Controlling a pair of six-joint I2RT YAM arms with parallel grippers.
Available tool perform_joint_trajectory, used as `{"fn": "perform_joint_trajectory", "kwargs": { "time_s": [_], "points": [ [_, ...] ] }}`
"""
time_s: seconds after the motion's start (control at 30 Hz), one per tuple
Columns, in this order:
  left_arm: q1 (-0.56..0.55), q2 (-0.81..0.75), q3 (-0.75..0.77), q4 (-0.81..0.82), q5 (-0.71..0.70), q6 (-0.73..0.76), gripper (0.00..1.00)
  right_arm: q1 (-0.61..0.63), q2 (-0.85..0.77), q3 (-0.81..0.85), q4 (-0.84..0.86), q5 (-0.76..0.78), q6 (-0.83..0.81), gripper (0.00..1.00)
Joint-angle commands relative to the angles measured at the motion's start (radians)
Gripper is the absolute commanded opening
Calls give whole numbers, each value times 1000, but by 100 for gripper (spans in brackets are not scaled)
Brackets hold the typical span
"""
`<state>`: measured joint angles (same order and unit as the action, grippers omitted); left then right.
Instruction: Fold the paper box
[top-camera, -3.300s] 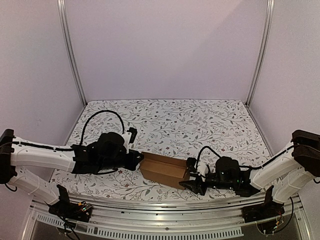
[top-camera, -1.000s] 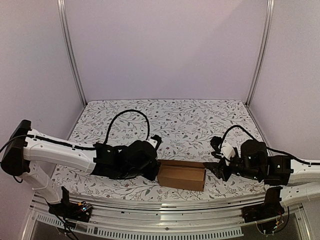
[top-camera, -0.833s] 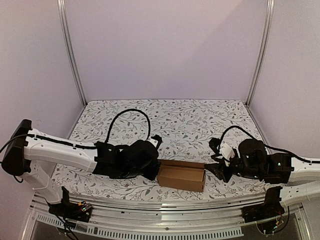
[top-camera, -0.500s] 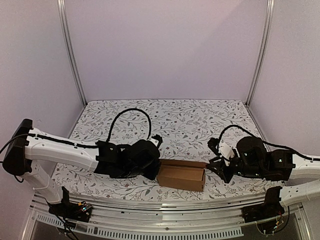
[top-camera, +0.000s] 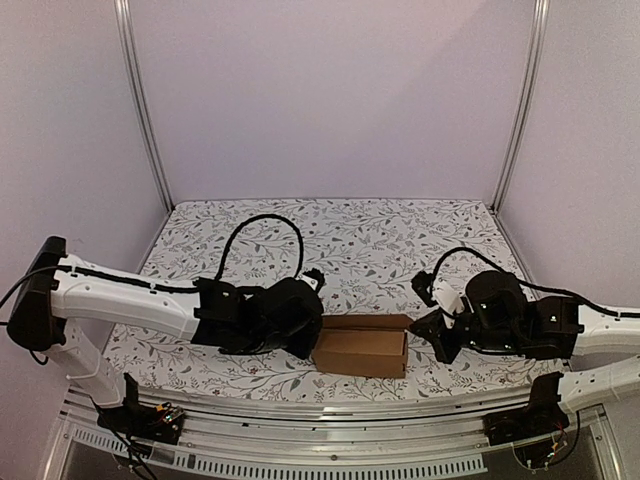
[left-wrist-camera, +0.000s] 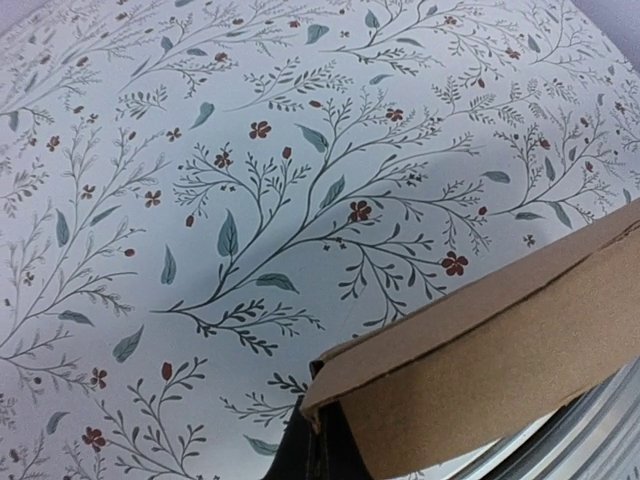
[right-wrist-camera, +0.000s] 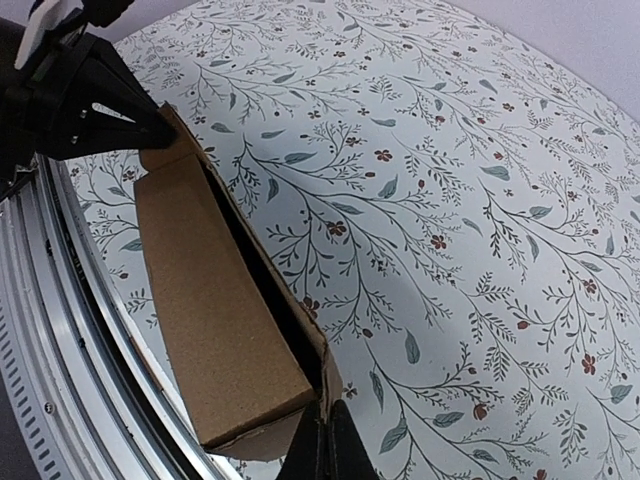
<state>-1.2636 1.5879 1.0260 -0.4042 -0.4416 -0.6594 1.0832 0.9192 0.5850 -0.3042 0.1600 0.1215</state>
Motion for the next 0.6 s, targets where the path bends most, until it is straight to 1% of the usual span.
{"fn": "perform_joint_trajectory", "kwargs": {
  "time_s": [0.0,0.13,0.27,0.43,0.57],
  "points": [
    [-26,51,1,-220,37,-11,0,-2,62,-38,108,13,57,0],
    [-27,51,34,-292,-10,-36,0,-2,137,-41,206,37,71,0],
    [-26,51,61,-354,-44,-68,0,-2,245,-35,338,76,82,0],
    [-25,50,83,-413,-59,-140,0,-2,385,12,416,82,115,0],
    [-27,56,83,-423,-40,-204,0,-2,436,21,467,92,154,0]
  ]
}}
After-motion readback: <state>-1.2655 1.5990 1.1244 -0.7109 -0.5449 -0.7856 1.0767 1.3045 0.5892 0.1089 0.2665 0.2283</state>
